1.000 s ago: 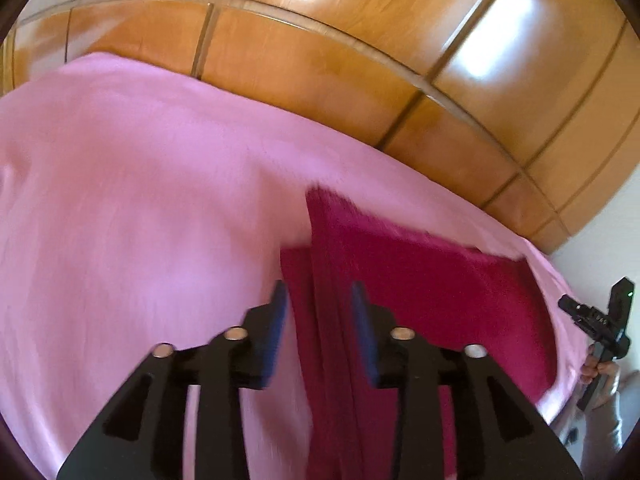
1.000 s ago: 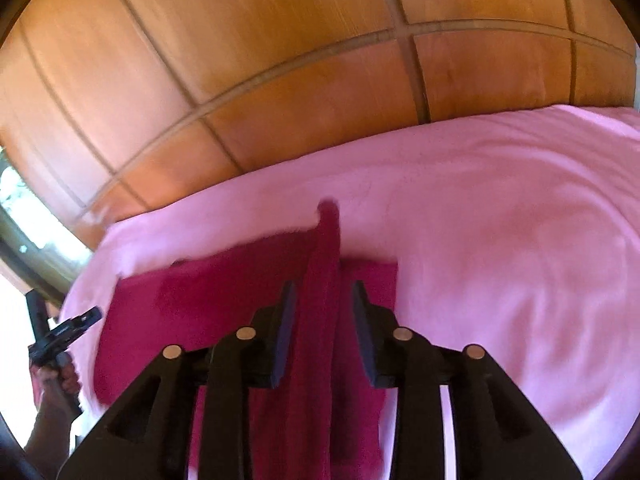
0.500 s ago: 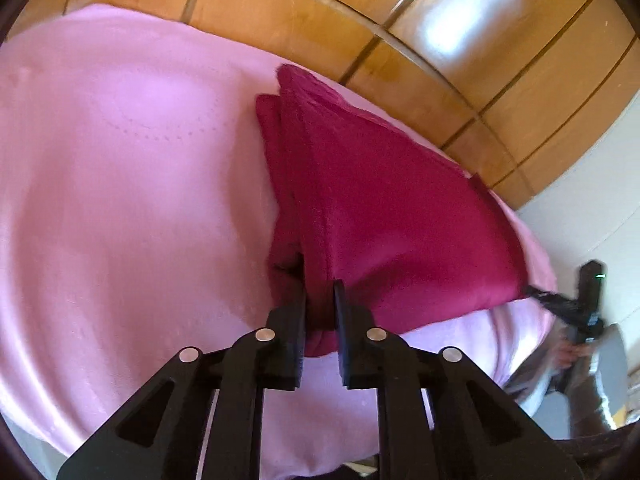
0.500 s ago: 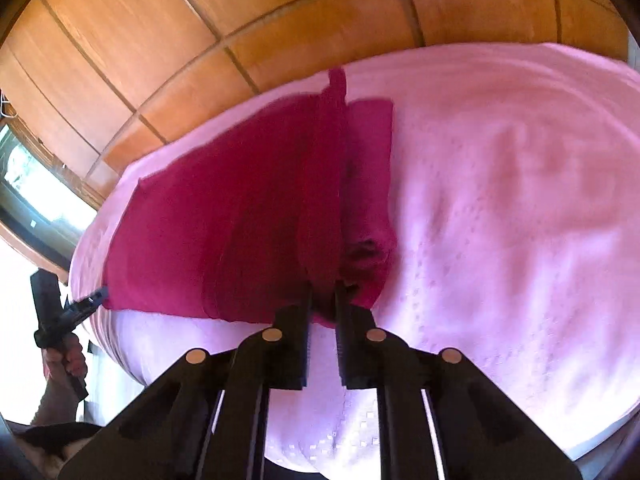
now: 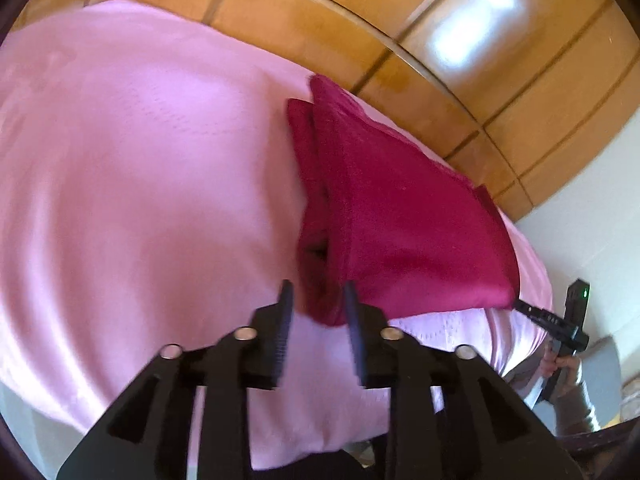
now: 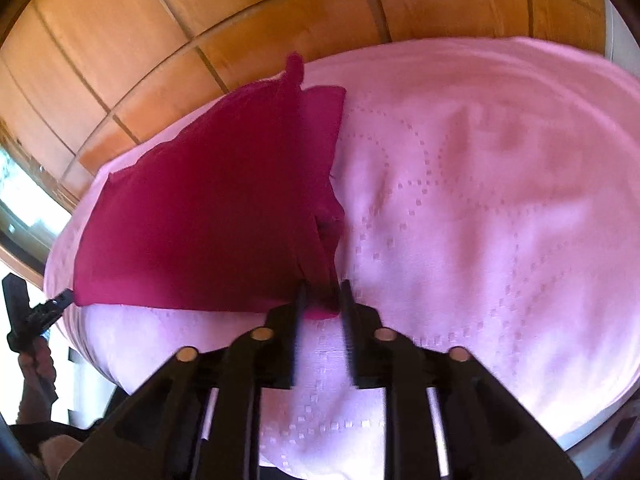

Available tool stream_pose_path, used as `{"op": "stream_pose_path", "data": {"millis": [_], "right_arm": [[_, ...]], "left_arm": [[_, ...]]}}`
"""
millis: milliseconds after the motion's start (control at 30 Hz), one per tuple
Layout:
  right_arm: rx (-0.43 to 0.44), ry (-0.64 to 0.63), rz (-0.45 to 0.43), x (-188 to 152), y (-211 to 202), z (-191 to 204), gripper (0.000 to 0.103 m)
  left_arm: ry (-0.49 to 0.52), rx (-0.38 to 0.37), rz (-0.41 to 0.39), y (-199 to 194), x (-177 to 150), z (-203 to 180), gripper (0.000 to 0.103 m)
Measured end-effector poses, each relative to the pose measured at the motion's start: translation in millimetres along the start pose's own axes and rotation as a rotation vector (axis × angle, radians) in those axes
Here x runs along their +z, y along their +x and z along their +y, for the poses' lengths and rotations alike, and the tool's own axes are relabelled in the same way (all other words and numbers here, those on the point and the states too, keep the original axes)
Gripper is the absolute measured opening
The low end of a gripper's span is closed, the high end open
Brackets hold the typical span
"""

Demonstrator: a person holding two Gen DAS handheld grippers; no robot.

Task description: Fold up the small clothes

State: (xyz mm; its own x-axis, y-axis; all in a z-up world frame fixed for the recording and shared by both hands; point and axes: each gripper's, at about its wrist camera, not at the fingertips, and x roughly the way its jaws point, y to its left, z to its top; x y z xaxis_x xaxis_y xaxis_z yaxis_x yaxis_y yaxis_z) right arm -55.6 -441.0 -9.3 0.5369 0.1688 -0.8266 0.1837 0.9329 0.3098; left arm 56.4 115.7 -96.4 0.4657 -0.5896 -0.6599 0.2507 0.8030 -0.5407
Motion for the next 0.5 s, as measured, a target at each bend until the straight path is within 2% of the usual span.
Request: {"op": "stream_pose_path", "data": {"millis": [67,133,233,333,400,433,467,500], "right_arm": [[-0.002,-0.011,-0.046,4.8,-8.4,8.2,0.036],[-0.006,-0.015,-0.079,11.2,-8.8,17.3,0.046],[0.026,-0.044,-0.123,22.8,-3.0,39.2,0.047],[0.051,-0.090,-0.123,31.6,12.7,64.1,0.059],[0.044,-0.103,-0.115,34.5,23.3,73.3,0.060],[0.038,-0.098,-0.108,36.0,30.0,74.1,0.061],[0.026,-0.089,-0.094,36.7,37.8,73.3,0.062],[-0.003,-0.084,-0.072,37.0,47.4,70.3,0.062]], "left_arm": [[-0.025,-0.010,-0.014,-5.2,-6.1,4.1,0.042],[-0.032,-0.015,-0.026,-11.1,-12.8,6.6,0.047],[-0.008,-0.038,-0.029,-11.8,-17.5,0.3,0.047],[0.036,-0.032,-0.029,-2.7,-15.0,-10.2,0.047],[0.055,-0.044,-0.020,6.0,-10.5,-14.8,0.047],[0.072,-0.043,-0.009,10.6,-8.0,-16.9,0.024],[0.095,-0.007,0.001,16.7,-4.7,-20.0,0.010],[0.104,0.011,0.003,17.8,-4.6,-19.4,0.010]]}}
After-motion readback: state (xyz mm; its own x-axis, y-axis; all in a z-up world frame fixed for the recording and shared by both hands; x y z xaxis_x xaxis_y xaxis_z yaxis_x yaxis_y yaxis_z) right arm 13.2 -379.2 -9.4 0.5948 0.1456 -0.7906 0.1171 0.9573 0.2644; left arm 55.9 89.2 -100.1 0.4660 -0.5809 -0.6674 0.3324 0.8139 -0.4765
